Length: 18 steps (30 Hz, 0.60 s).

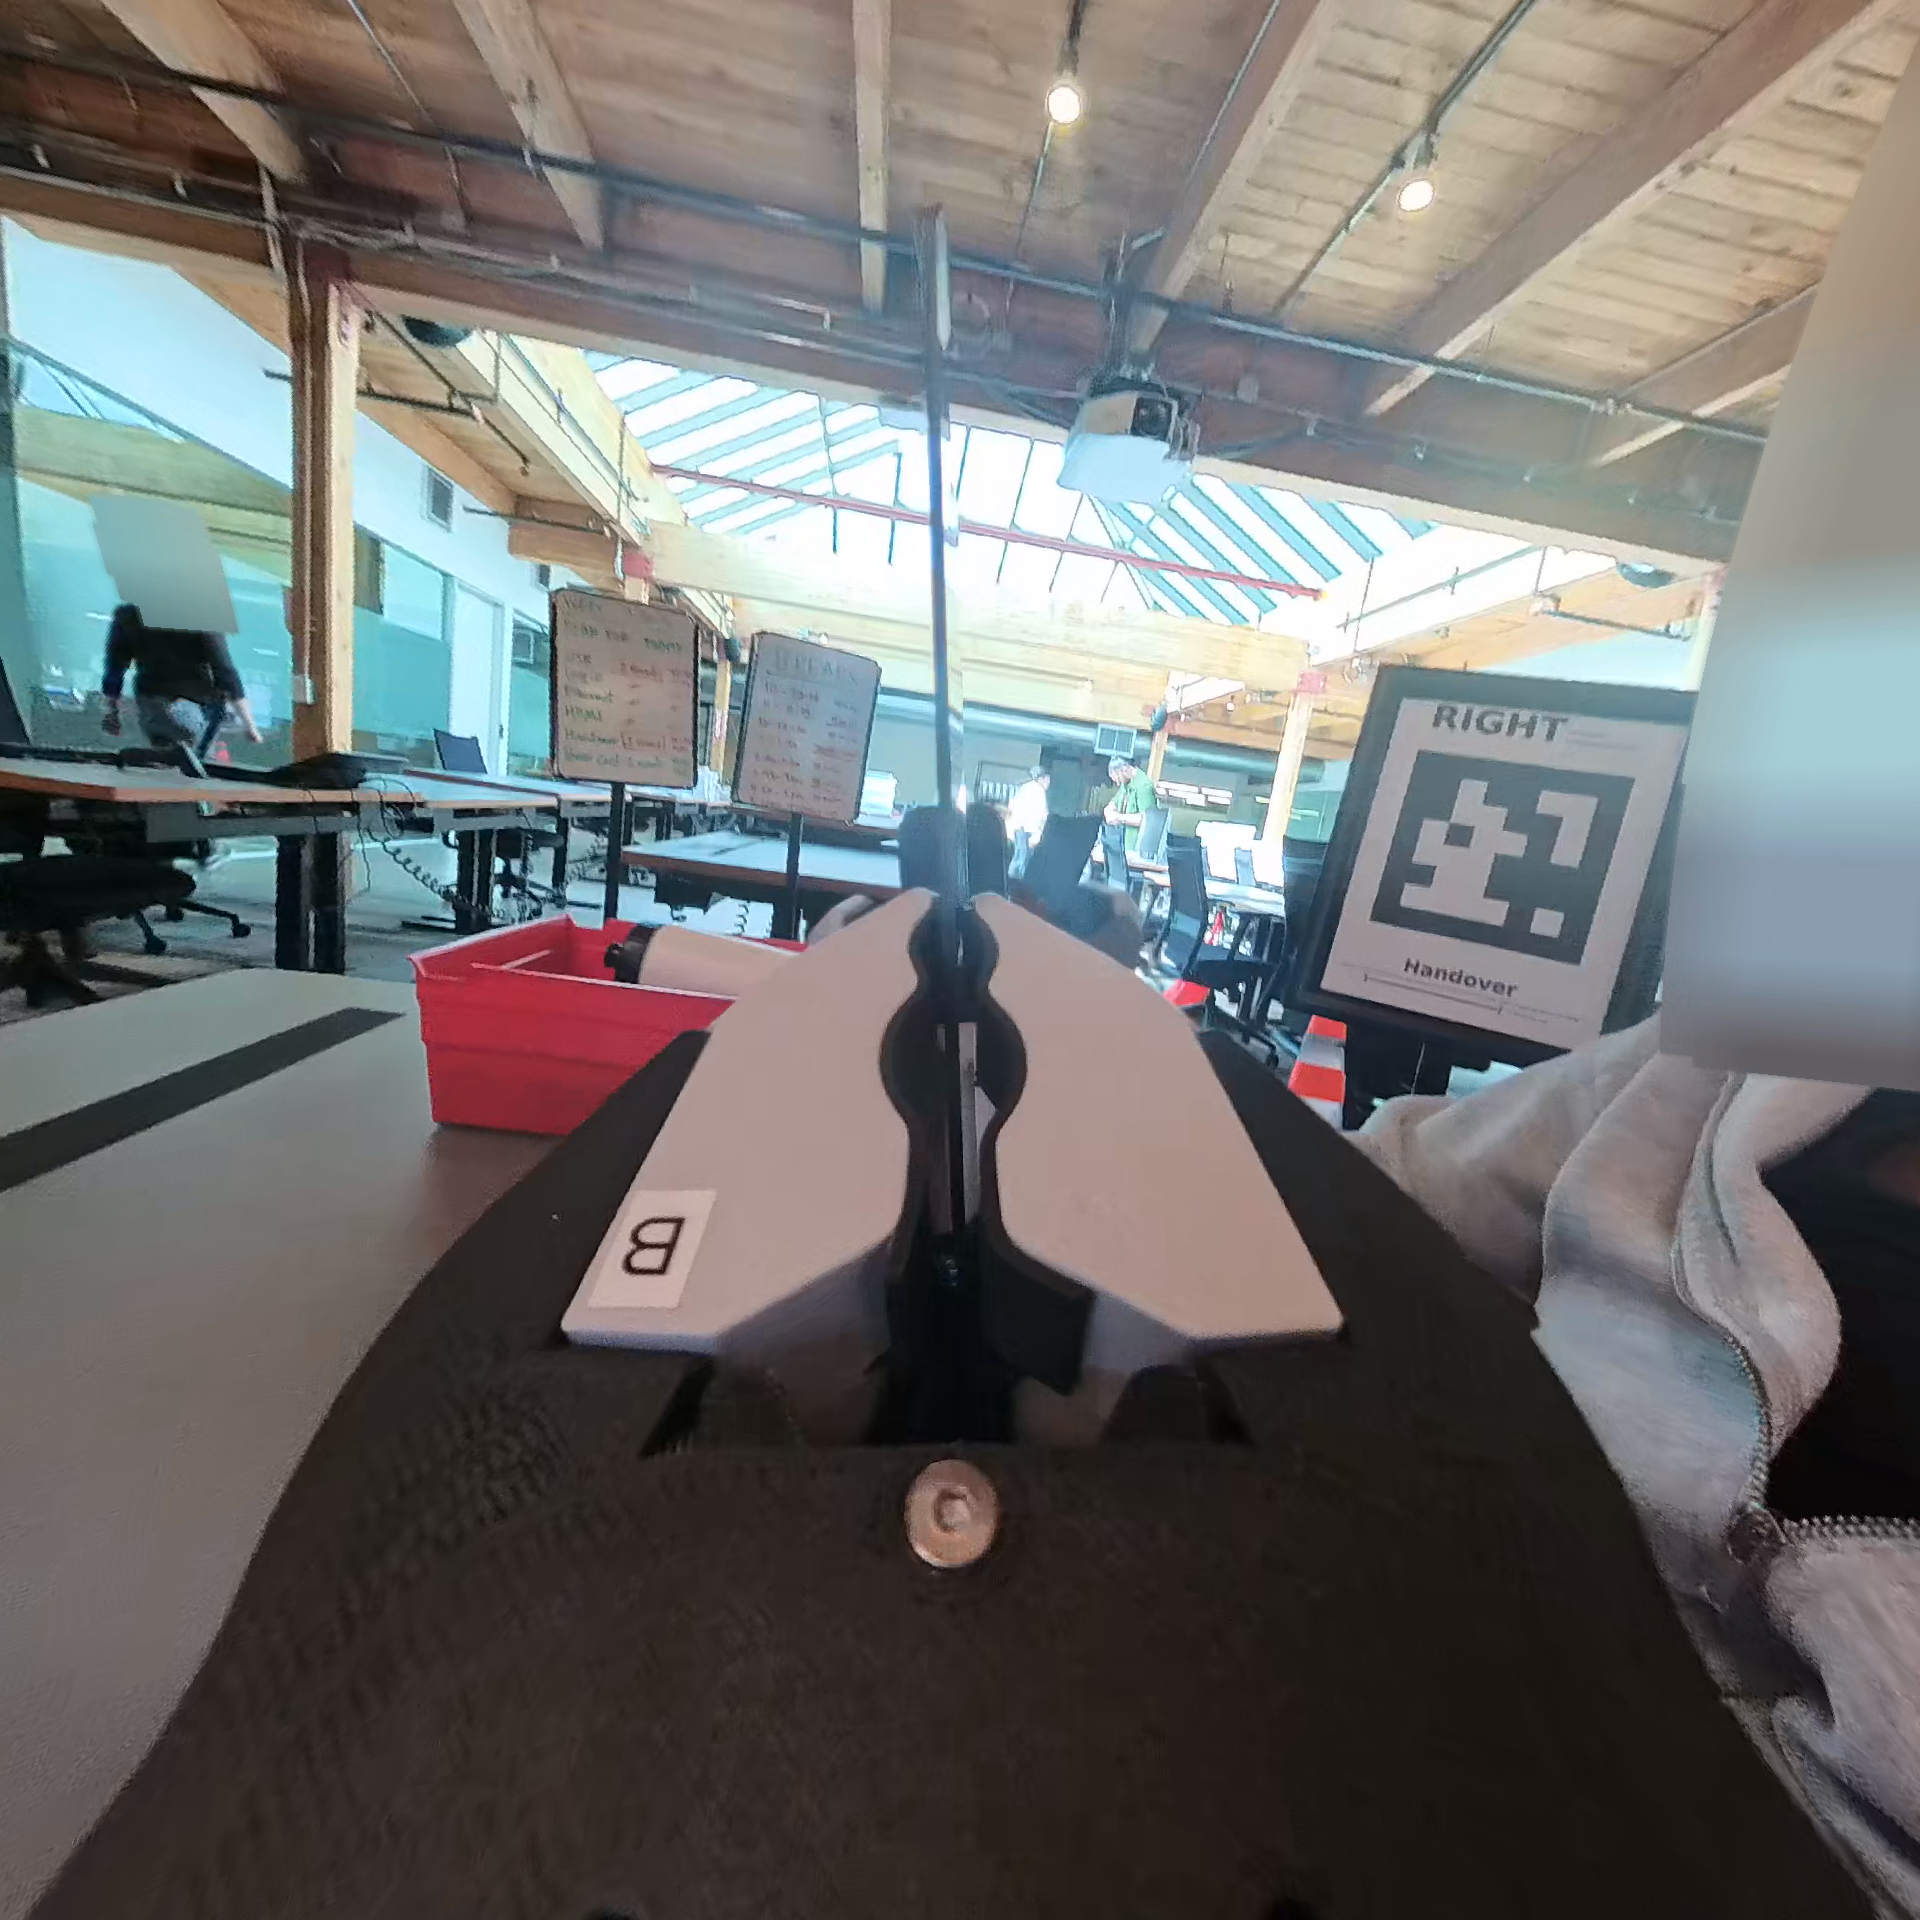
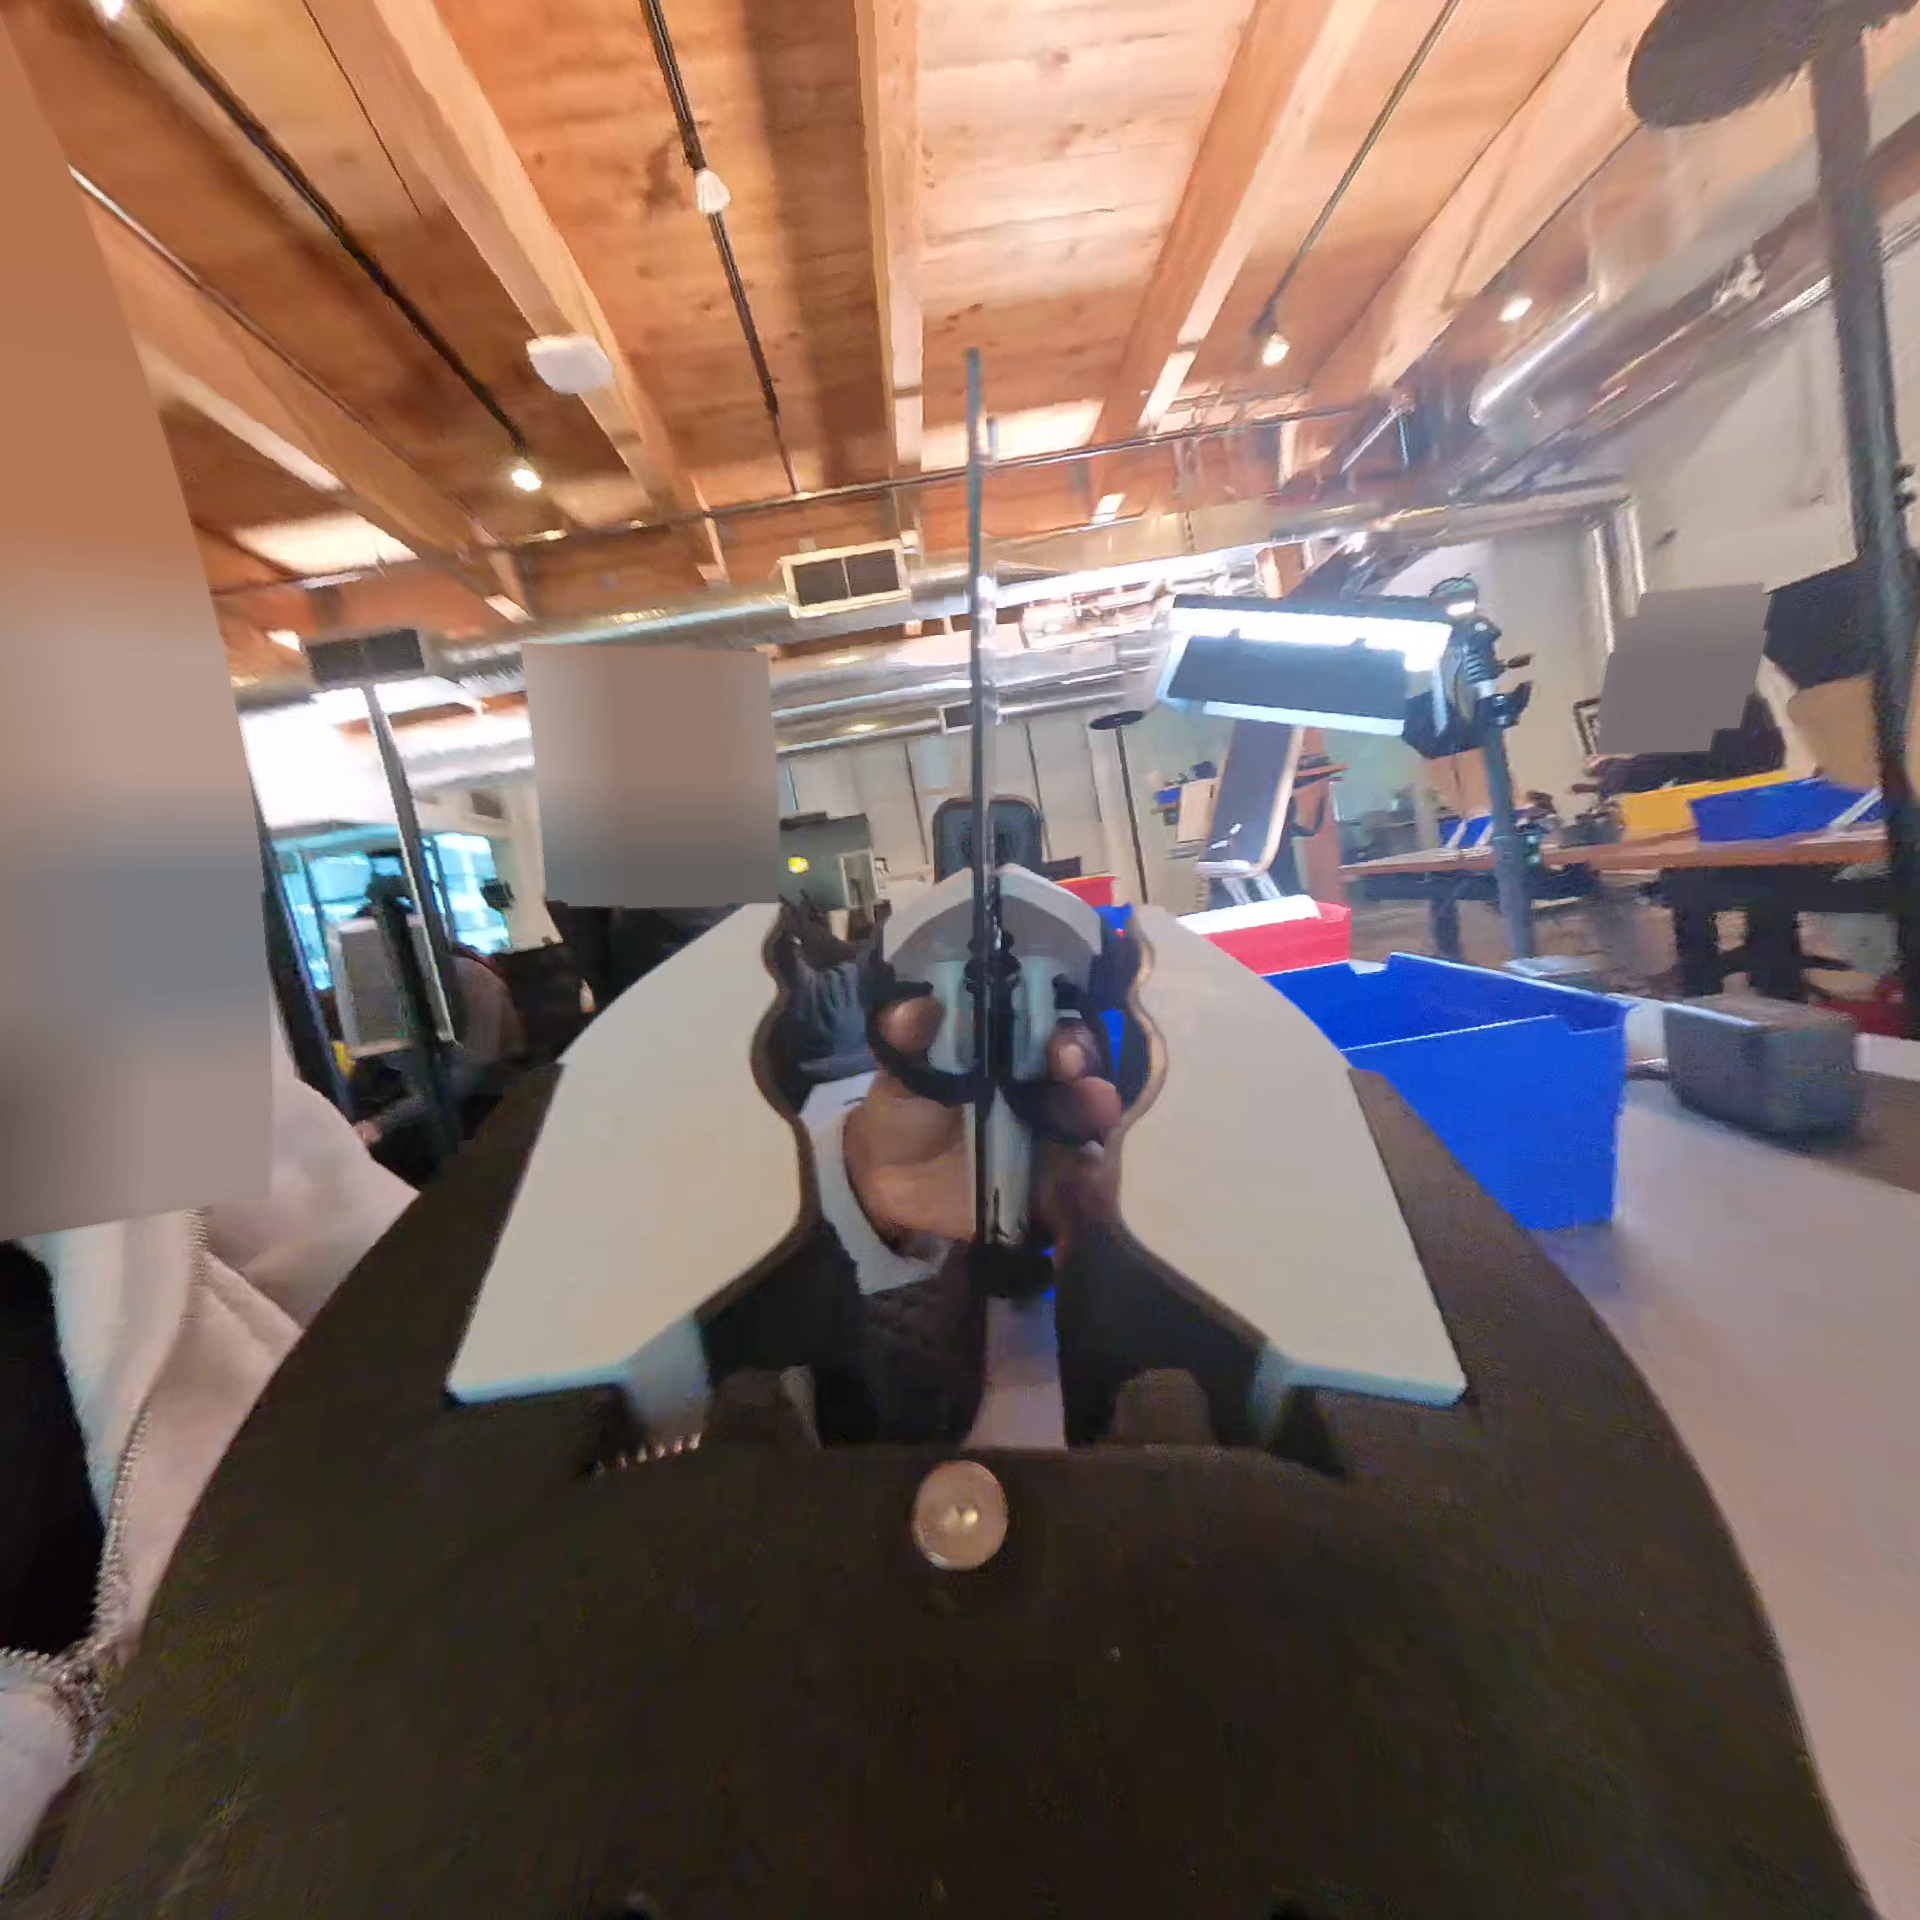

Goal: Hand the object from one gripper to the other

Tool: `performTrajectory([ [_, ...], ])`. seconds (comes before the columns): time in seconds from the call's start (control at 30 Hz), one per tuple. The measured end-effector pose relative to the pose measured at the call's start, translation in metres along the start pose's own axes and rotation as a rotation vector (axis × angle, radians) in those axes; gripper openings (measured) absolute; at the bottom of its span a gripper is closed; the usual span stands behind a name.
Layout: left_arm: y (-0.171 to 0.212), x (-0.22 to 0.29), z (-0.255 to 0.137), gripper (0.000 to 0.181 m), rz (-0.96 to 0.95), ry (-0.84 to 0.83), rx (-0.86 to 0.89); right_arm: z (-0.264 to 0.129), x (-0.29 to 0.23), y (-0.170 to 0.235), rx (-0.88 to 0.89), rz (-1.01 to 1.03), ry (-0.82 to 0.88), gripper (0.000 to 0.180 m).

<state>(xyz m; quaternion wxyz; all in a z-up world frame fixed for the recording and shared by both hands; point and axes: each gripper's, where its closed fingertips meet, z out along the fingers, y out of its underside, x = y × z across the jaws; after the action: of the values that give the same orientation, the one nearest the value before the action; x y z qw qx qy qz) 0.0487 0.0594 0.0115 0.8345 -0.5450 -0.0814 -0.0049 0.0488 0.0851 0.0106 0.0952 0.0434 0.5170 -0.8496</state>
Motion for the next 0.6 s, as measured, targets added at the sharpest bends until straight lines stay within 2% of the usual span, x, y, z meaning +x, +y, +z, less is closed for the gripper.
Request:
performTrajectory([
  [0.13,0.013,0.005,0.007,0.001,-0.015,0.032,-0.045,0.004,0.002,0.013,-0.037,0.001,0.018,0.030],
  [0.2,0.016,0.004,0.009,0.001,-0.016,0.028,-0.057,0.004,0.002,0.022,-0.091,-0.052,0.022,0.003],
  [0.3,0.016,0.006,0.008,0.006,0.005,0.032,-0.069,0.003,0.000,0.023,-0.110,-0.136,0.007,0.002],
  [0.37,0.005,0.001,0.005,0.034,0.006,-0.011,-0.018,-0.001,-0.003,0.014,-0.101,-0.260,-0.001,0.001],
  [0.47,-0.014,-0.010,-0.008,0.049,-0.061,-0.072,0.057,-0.009,-0.010,-0.006,-0.084,-0.672,0.041,0.002],
  [0.5,-0.018,-0.014,-0.013,0.054,-0.117,-0.078,0.066,-0.012,-0.014,-0.011,-0.090,-0.863,0.062,0.002],
  [0.6,-0.019,-0.018,-0.021,0.055,-0.324,-0.040,0.035,-0.019,-0.025,-0.015,-0.170,-1.567,0.138,0.002],
])
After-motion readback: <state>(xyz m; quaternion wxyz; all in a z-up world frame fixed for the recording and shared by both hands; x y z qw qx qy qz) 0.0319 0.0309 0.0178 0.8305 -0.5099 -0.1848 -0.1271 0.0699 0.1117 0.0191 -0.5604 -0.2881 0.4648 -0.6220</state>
